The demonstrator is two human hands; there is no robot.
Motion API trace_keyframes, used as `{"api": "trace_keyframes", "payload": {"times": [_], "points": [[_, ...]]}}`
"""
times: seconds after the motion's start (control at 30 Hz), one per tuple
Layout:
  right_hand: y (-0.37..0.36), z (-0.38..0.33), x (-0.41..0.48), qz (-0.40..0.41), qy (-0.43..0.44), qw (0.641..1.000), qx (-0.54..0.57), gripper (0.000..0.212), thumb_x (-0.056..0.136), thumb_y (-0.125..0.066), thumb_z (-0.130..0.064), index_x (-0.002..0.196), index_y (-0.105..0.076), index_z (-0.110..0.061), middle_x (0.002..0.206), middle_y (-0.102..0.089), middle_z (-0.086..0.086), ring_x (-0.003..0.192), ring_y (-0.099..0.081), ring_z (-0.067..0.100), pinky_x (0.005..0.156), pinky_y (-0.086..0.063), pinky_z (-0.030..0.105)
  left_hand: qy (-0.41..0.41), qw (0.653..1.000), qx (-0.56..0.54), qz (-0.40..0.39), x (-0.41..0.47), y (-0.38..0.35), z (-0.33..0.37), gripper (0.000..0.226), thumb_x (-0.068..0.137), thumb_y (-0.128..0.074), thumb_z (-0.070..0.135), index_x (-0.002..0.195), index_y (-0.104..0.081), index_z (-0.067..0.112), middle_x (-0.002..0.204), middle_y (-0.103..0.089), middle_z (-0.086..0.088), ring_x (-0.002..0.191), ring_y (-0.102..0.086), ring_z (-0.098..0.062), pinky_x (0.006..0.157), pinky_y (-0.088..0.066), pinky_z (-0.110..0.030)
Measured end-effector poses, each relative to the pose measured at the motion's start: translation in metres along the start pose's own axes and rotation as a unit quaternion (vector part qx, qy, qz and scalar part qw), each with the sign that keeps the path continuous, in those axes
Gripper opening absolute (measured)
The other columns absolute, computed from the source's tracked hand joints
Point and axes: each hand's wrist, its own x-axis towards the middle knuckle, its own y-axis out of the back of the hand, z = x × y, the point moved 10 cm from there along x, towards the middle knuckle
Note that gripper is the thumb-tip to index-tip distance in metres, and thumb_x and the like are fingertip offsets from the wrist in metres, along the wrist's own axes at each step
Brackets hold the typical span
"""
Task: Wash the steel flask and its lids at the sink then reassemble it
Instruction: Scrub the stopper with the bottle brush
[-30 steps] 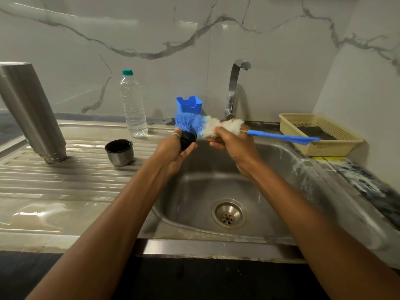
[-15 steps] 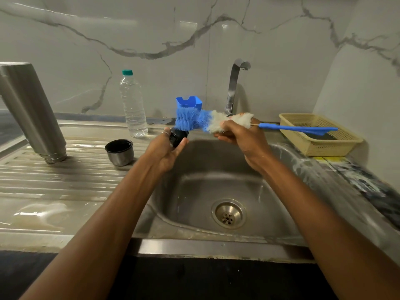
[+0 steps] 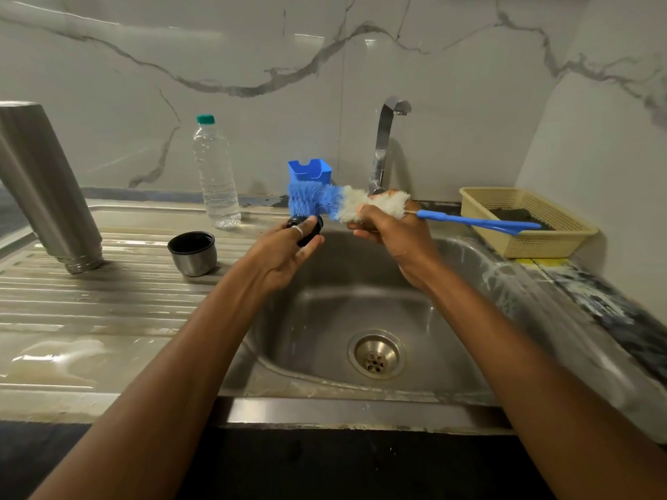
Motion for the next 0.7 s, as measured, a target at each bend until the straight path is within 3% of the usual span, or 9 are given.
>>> {"api": "trace_keyframes", "payload": {"times": [0.1,0.2,0.4,0.53,0.7], "points": [[0.006,-0.007,0.001,0.004,0.001,1.000,0.005,0.005,0.093,-0.064,-0.007,0.094,-0.068,-0.010,0.095,-0.077,0.015,0.085,-0.077,0.024,0.071,-0.060,0.026,-0.009,1.000,-0.006,0.005,0.001,0.004,0.002,0.029,0.096,-0.066,0.010,0.123,-0.060,0.000,0.129,-0.061,-0.019,0.109,-0.067,-0.029,0.089,-0.061,-0.036],[0.011,-0.012,0.001,0.026,0.012,1.000,0.012,0.004,0.092,-0.065,-0.005,0.092,-0.067,-0.008,0.092,-0.076,0.015,0.081,-0.077,0.025,0.066,-0.060,0.024,-0.022,1.000,-0.005,0.011,0.002,0.007,0.006,0.037,0.097,-0.065,0.014,0.130,-0.057,-0.001,0.125,-0.061,-0.021,0.102,-0.071,-0.030,0.083,-0.063,-0.034],[-0.010,0.001,-0.002,-0.011,0.009,1.000,-0.021,0.010,0.094,-0.065,-0.007,0.090,-0.068,-0.016,0.091,-0.076,0.009,0.086,-0.077,0.024,0.078,-0.062,0.034,-0.024,0.999,0.017,0.030,0.001,0.008,0.003,0.030,0.094,-0.070,0.024,0.115,-0.063,0.003,0.120,-0.066,-0.019,0.102,-0.072,-0.029,0.075,-0.064,-0.035],[0.008,-0.020,0.003,0.022,0.023,0.999,-0.011,0.007,0.091,-0.065,-0.004,0.087,-0.068,-0.009,0.082,-0.076,0.010,0.077,-0.077,0.025,0.067,-0.061,0.030,-0.036,0.998,0.018,0.040,0.005,0.017,0.011,0.036,0.091,-0.072,0.032,0.113,-0.061,0.006,0.122,-0.067,-0.016,0.105,-0.071,-0.024,0.070,-0.063,-0.031],[-0.008,-0.011,-0.005,0.002,0.014,0.999,-0.050,0.011,0.093,-0.066,-0.010,0.088,-0.067,-0.019,0.087,-0.076,0.004,0.081,-0.077,0.020,0.075,-0.063,0.035,-0.036,0.998,0.021,0.041,0.004,0.009,0.006,0.033,0.092,-0.072,0.029,0.111,-0.061,0.004,0.120,-0.067,-0.017,0.107,-0.069,-0.025,0.081,-0.063,-0.035]]}}
